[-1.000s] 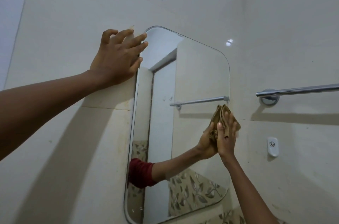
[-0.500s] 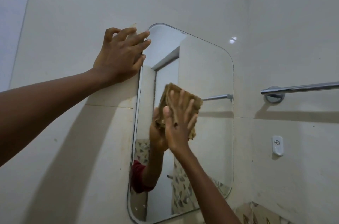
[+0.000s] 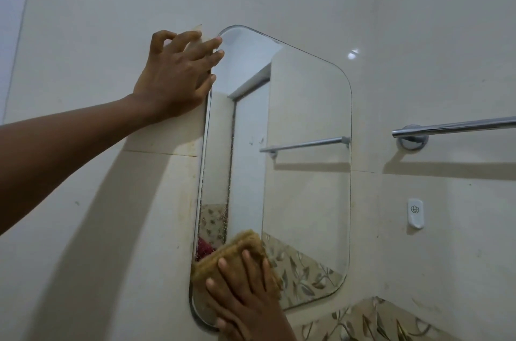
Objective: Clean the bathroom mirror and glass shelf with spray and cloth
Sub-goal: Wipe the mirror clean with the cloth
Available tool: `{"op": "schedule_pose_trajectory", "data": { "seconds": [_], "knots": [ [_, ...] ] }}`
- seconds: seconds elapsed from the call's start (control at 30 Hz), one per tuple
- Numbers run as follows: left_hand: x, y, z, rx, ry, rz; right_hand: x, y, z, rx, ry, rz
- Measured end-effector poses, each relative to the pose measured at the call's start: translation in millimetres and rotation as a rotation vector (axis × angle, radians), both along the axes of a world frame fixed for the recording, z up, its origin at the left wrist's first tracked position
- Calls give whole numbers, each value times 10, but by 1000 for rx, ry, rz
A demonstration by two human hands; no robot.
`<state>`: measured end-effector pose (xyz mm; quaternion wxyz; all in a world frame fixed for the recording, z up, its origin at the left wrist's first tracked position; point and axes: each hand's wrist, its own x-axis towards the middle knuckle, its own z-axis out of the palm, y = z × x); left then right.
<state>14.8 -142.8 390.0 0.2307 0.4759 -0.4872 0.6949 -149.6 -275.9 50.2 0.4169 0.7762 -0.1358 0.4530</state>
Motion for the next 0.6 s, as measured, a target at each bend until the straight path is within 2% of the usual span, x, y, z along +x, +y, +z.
{"op": "schedule_pose_trajectory", "data": {
  "seconds": [0.03, 0.1, 0.13, 0.23, 0.27, 0.3, 0.37, 0.43, 0.5, 0.6],
  "knots": [
    [1, -2, 0, 0, 1, 3, -33, -78, -108, 20, -45, -35],
    [8, 0, -4, 1, 4, 13, -110, -177, -208, 223, -246, 9],
    [6, 6, 3, 3, 6, 17, -183, -243, -258, 297, -288, 37],
    [0, 4, -2, 14, 8, 13, -480, -656, -256, 318, -253, -80],
    [-2, 4, -7, 11, 8, 12, -562, -753, -165, 450, -305, -34],
    [-2, -1, -6, 8, 6, 12, -631, -746, -101, 584, -460, 27],
    [2, 0, -10, 8, 9, 5, -604, -637, 144, 754, -802, 181],
    [-5, 6, -7, 10, 11, -9, -607, -593, 508, 881, -975, 298],
    [-11, 11, -4, 10, 12, -13, -668, -658, 907, 917, -1072, 297],
    [-4, 6, -6, 6, 13, -7, -716, -789, 1574, 985, -1101, 349]
  ]
}}
